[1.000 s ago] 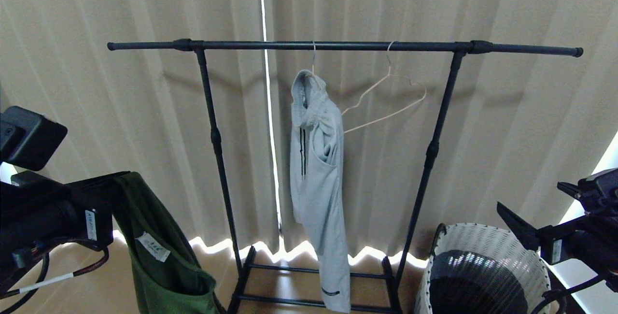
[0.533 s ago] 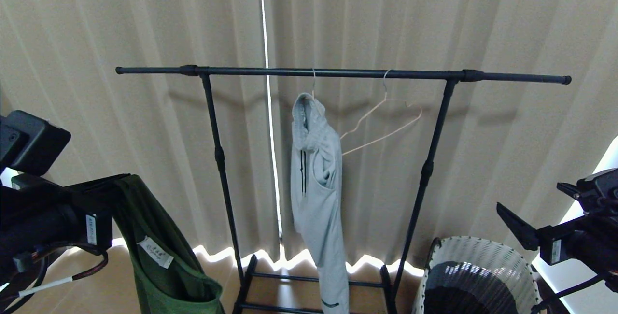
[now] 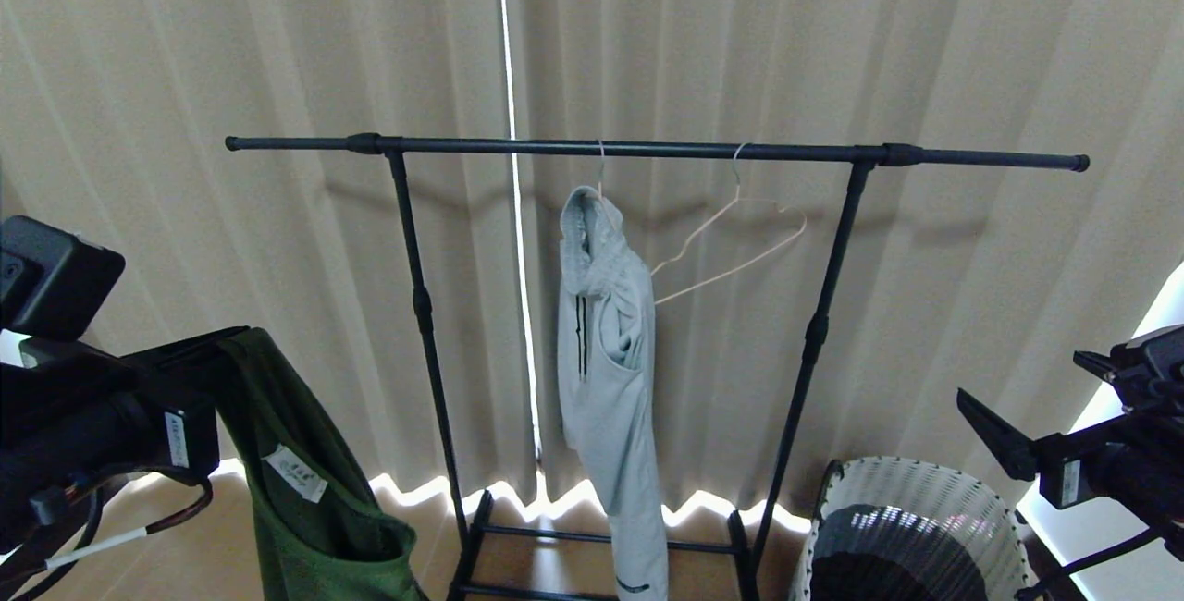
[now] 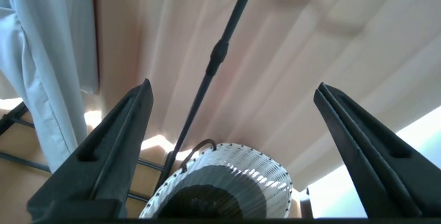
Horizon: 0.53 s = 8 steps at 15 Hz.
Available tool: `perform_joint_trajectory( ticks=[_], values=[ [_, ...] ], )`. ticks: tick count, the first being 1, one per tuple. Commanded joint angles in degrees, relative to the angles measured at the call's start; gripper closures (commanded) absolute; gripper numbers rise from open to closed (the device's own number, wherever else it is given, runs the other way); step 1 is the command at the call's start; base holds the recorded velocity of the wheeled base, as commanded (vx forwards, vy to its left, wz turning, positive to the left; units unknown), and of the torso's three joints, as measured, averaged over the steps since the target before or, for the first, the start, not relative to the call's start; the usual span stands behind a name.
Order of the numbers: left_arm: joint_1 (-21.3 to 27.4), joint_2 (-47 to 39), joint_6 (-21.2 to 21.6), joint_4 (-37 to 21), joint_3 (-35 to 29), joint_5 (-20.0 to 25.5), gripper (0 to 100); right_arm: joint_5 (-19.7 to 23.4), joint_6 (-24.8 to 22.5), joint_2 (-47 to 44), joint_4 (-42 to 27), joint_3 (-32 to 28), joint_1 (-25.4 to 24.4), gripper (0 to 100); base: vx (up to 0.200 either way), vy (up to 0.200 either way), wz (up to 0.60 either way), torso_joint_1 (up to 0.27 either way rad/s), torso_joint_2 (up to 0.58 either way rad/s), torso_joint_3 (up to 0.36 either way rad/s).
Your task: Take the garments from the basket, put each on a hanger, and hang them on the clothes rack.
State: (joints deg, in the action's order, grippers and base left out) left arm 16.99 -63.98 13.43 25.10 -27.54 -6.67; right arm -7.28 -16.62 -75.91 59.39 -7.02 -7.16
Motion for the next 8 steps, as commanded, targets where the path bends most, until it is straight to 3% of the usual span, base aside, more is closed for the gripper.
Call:
perform_joint_trajectory(
  ticks=[1, 5, 8],
  values=[
    [-0.2, -0.5, -0.1, 1.3, 1.2, 0.0, 100, 0.0, -0.1, 0.1, 0.0, 0.0, 0.7, 0, 0.0, 0.0, 0.0, 0.0, 0.0, 0.0],
    [-0.3, -1.9, -0.3, 1.4, -0.3, 0.0, 100, 0.0, -0.1, 0.1, 0.0, 0.0, 0.7, 0, 0.0, 0.0, 0.0, 0.0, 0.0, 0.0],
    [-0.3, -2.5, -0.3, 1.4, -0.9, 0.0, 100, 0.0, -0.1, 0.1, 0.0, 0.1, 0.7, 0, 0.2, 0.0, 0.0, -0.009, 0.0, -0.001]
  ],
)
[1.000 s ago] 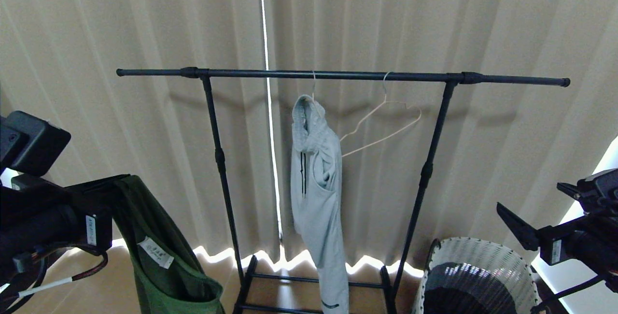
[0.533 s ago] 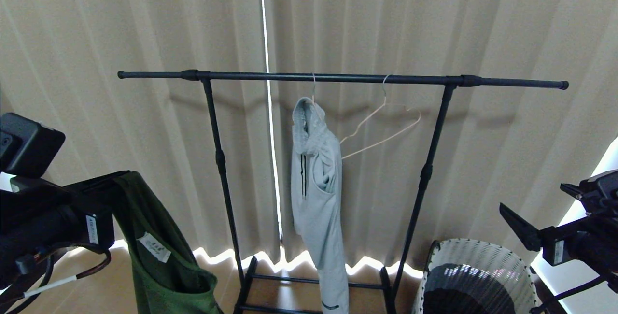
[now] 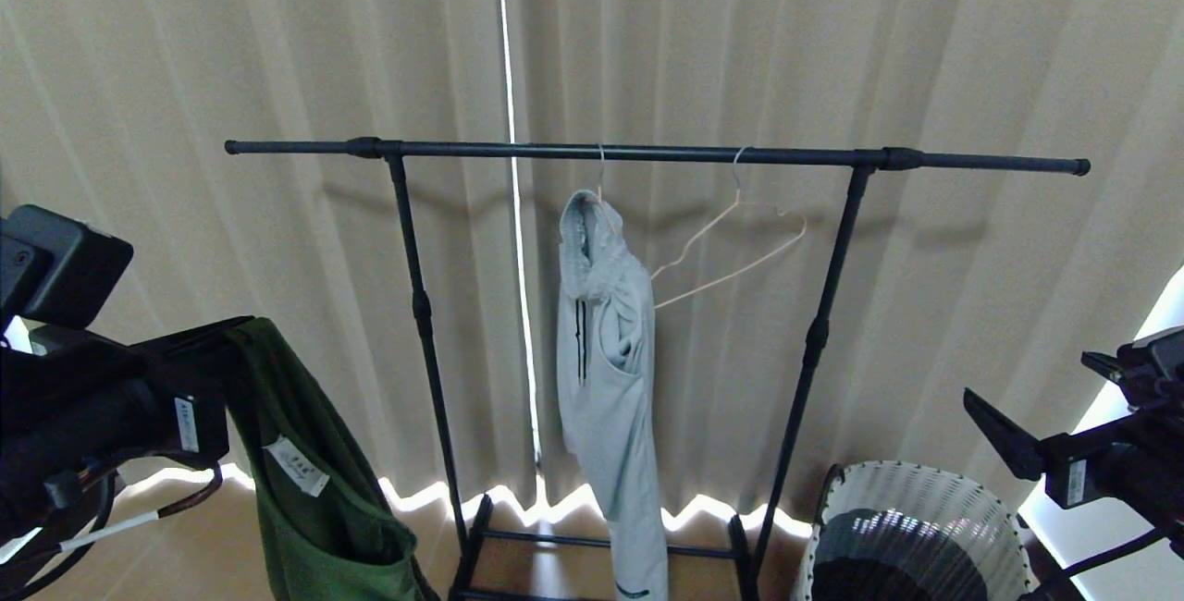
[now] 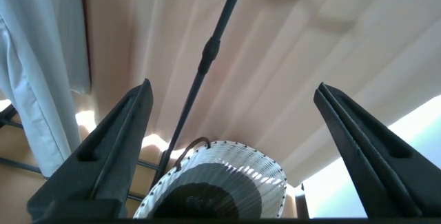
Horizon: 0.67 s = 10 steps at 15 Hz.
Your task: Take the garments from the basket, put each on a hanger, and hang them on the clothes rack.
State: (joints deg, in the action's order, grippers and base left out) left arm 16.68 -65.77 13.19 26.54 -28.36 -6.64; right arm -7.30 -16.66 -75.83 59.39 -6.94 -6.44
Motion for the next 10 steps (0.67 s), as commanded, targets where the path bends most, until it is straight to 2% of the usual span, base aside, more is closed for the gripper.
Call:
perform_joint_trajectory(
  ticks=[1, 8, 10],
  values=[
    [0.0, -0.9, 0.0, 0.0, 0.0, 0.0, 100, 0.0, 0.0, 0.0, 0.0, 0.0, 0.0, 0, 0.2, 0.0, 0.0, 0.002, 0.0, 0.007],
    [0.0, -0.9, 0.1, 0.0, 0.5, 0.0, 100, 0.1, 0.0, 0.0, 0.0, 0.3, -0.1, 0, 0.2, 0.0, 0.0, 0.013, 0.0, 0.003],
    [0.1, -0.9, 0.1, 0.1, 0.8, 0.1, 100, 0.0, 0.0, 0.1, 0.0, 0.3, 0.0, 0, 0.0, 0.0, 0.0, 0.0, 0.0, 0.0]
  ],
)
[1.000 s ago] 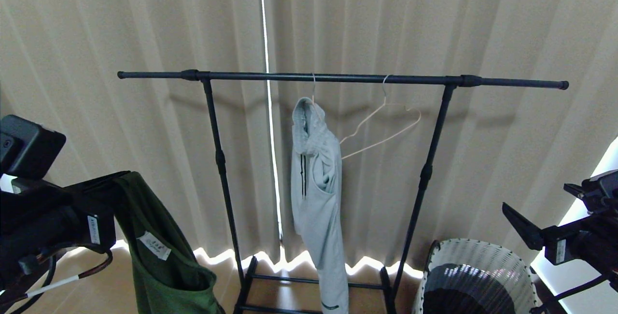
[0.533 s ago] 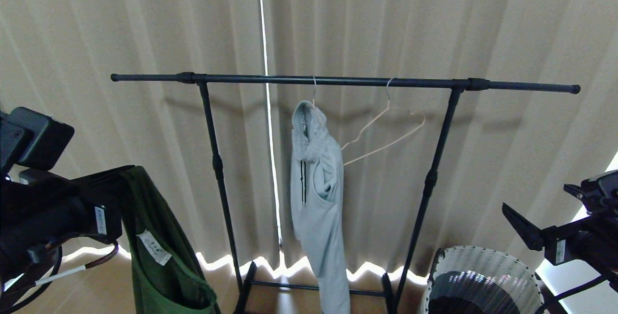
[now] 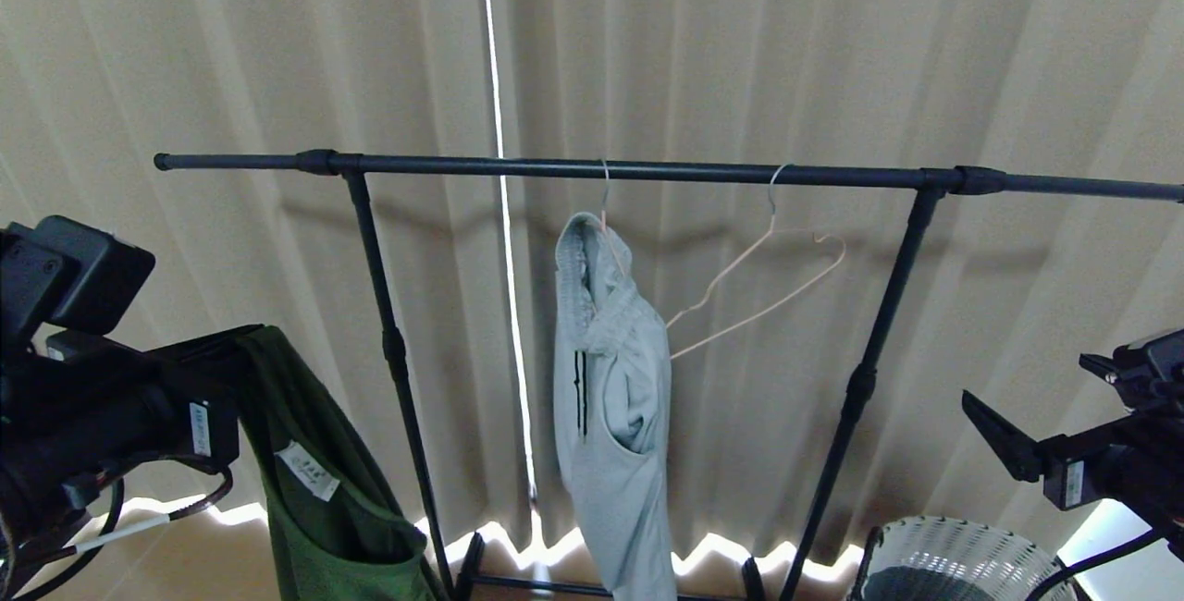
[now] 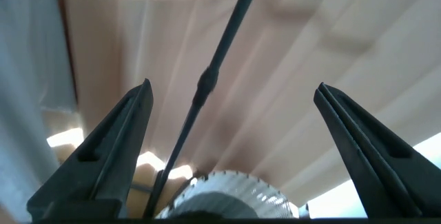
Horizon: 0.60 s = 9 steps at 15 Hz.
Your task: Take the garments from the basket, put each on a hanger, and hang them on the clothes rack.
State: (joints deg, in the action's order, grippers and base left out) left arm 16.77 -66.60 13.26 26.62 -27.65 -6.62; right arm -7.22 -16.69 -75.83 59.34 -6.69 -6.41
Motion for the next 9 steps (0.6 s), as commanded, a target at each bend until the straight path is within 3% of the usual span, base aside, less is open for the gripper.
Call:
perform_joint_trajectory(
  ticks=[1, 8, 9],
  values=[
    [0.1, -0.1, 0.0, 0.0, 0.2, -0.1, 100, 0.0, 0.0, 0.1, 0.1, 0.0, 0.0, 0, 0.0, 0.0, 0.0, 0.0, 0.0, 0.0],
    [-0.1, 0.0, 0.0, 0.0, 0.5, -0.1, 100, 0.0, 0.0, 0.1, 0.2, 0.0, 0.0, 0, 0.0, 0.0, 0.0, 0.0, 0.0, 0.0],
    [-0.1, 0.0, -0.1, 0.0, 0.3, -0.1, 100, 0.0, 0.0, 0.1, 0.2, 0.0, 0.0, 0, 0.0, 0.2, 0.0, 0.007, 0.0, -0.002]
  ],
)
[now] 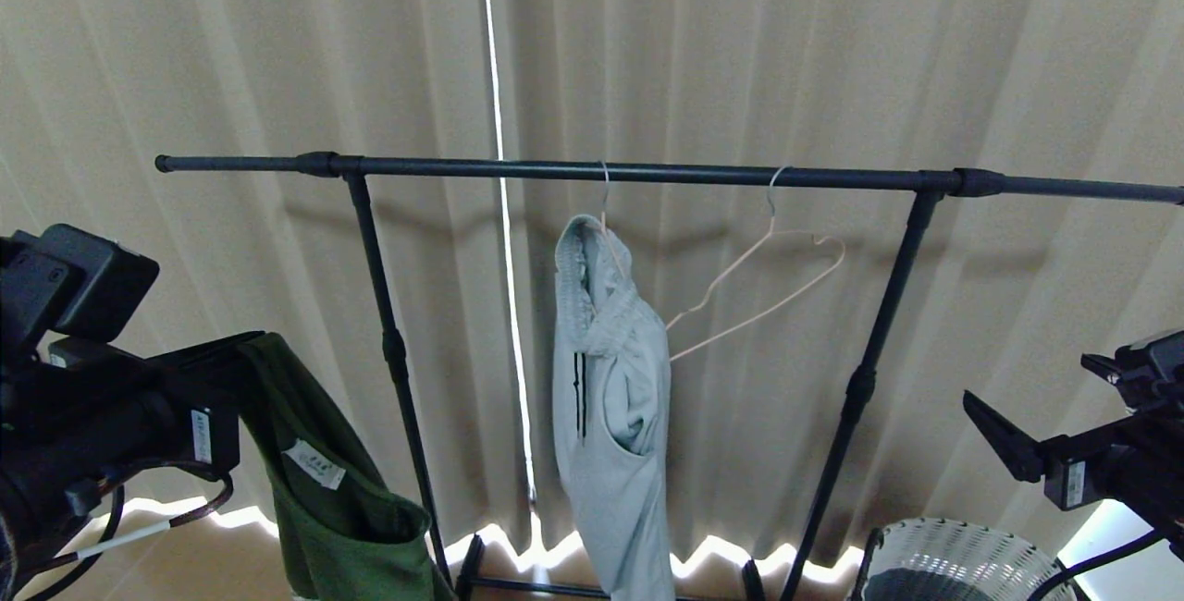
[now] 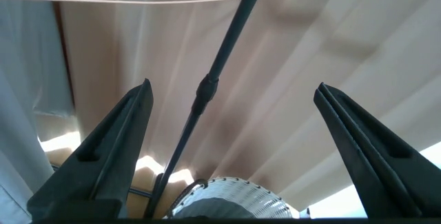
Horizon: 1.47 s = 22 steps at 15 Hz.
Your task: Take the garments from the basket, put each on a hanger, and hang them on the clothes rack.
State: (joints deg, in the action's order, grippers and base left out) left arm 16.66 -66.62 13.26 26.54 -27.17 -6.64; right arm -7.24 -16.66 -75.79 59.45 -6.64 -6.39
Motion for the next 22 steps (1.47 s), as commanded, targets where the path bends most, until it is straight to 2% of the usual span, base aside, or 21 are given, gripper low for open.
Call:
perform_joint_trajectory(
  ticks=[1, 8, 12, 15, 19, 20, 21, 22],
  values=[
    [0.0, 0.2, 0.0, 0.0, -0.1, 0.0, 100, 0.0, 0.0, 0.0, 0.0, 0.0, 0.0, 0, 0.0, 0.2, 0.0, 0.007, 0.0, 0.002],
    [0.0, 0.2, 0.1, 0.0, 0.6, 0.0, 100, 0.0, 0.1, 0.1, 0.0, 0.1, 0.0, 0, 0.0, 0.2, 0.0, 0.001, 0.01, 0.003],
    [0.1, 0.8, 0.0, 0.3, 5.2, 0.0, 100, 0.4, 0.4, 0.0, -0.1, 1.2, 0.0, 0, 0.0, 0.0, 0.0, 0.0, 0.0, 0.0],
    [-0.1, 1.7, -0.2, 0.3, 5.5, 0.0, 100, 1.2, 0.3, -0.2, -0.6, -0.6, -0.2, 0, 0.0, 0.0, 0.0, 0.0, 0.0, 0.0],
    [0.3, 4.3, -0.2, 0.1, 5.4, 0.1, 100, 1.2, 0.8, -5.2, -8.0, -9.8, -4.2, 0, 0.0, 0.0, 0.0, 0.0, 0.0, 0.0],
    [0.3, 4.8, -0.2, 0.1, 5.5, 0.1, 100, 1.1, 2.6, -6.5, -12.4, -13.7, -5.1, 0, 0.0, 0.0, 0.0, 0.0, 0.0, 0.0],
    [0.4, 5.3, -0.3, 0.1, 5.5, 0.1, 100, 0.6, 8.3, -8.3, -21.2, -20.6, -8.0, 0, 0.0, 0.0, 0.0, 0.0, 0.0, 0.0],
    [0.4, 5.3, -0.3, 0.1, 5.3, 0.1, 100, 0.3, 11.3, -9.3, -24.9, -23.7, -9.1, 0, 0.0, 0.0, 0.0, 0.0, 0.0, 0.0]
  ],
)
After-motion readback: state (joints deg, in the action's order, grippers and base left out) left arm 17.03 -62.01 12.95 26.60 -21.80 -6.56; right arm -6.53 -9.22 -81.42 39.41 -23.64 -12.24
